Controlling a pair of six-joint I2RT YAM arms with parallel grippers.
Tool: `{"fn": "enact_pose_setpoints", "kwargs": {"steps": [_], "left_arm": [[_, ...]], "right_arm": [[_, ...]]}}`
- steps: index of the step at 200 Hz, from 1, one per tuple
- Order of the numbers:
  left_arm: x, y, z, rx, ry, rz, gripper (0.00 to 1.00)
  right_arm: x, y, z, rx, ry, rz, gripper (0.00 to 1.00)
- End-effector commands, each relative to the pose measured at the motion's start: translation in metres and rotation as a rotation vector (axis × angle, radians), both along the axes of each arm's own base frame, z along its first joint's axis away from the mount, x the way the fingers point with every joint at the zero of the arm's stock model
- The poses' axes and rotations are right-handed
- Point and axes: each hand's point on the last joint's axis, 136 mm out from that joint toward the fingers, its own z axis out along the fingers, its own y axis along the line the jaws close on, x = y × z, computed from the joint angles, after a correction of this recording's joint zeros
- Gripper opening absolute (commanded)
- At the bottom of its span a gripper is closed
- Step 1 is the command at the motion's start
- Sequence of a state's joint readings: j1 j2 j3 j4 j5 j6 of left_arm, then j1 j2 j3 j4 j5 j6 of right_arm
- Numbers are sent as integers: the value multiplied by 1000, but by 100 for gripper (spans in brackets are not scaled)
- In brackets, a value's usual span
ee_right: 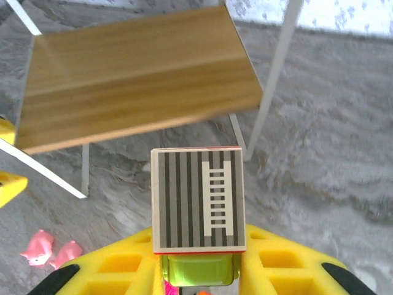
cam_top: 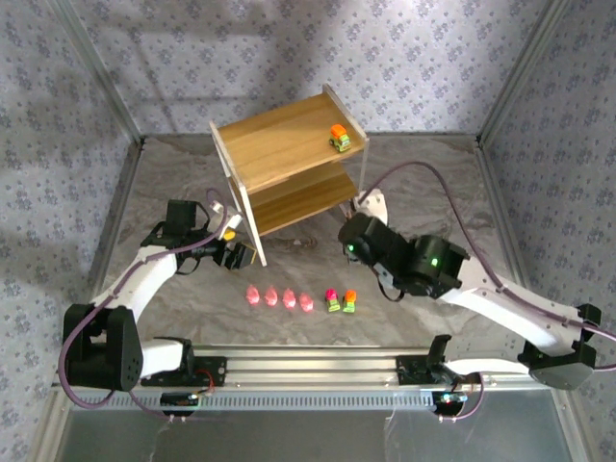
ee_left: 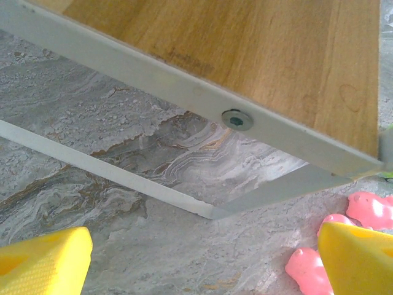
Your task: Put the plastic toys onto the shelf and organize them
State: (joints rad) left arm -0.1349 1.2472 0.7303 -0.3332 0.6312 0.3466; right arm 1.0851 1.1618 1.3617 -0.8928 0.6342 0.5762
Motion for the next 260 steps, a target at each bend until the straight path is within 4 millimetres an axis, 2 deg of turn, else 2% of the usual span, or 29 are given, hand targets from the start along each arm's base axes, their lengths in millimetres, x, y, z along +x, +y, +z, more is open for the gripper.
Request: {"fn": "enact_pose_setpoints", "kwargs": {"steps": [1,57,93,117,189,260], "left_arm": [[4,-1,5,8,-17,-1,95],[0,-1,4,15,-14,-5,95],[-1,-1,4,14,-15,-3,95],[-1,-1,3,12,-18,-3,95],[-2,-1,0,12,-12,-1,95],[-2,0,-2,21,-18,3,95]], "right_arm": [[10,13,30,-84,-58,121,30],[34,35,74,-126,-88,210,30],[47,45,85,-137,-58,264,30],[56,51,87,-143,-31,295,31],[95,50,89,-109,27,282,30],[128,54,76,-125,80,268,32]]}}
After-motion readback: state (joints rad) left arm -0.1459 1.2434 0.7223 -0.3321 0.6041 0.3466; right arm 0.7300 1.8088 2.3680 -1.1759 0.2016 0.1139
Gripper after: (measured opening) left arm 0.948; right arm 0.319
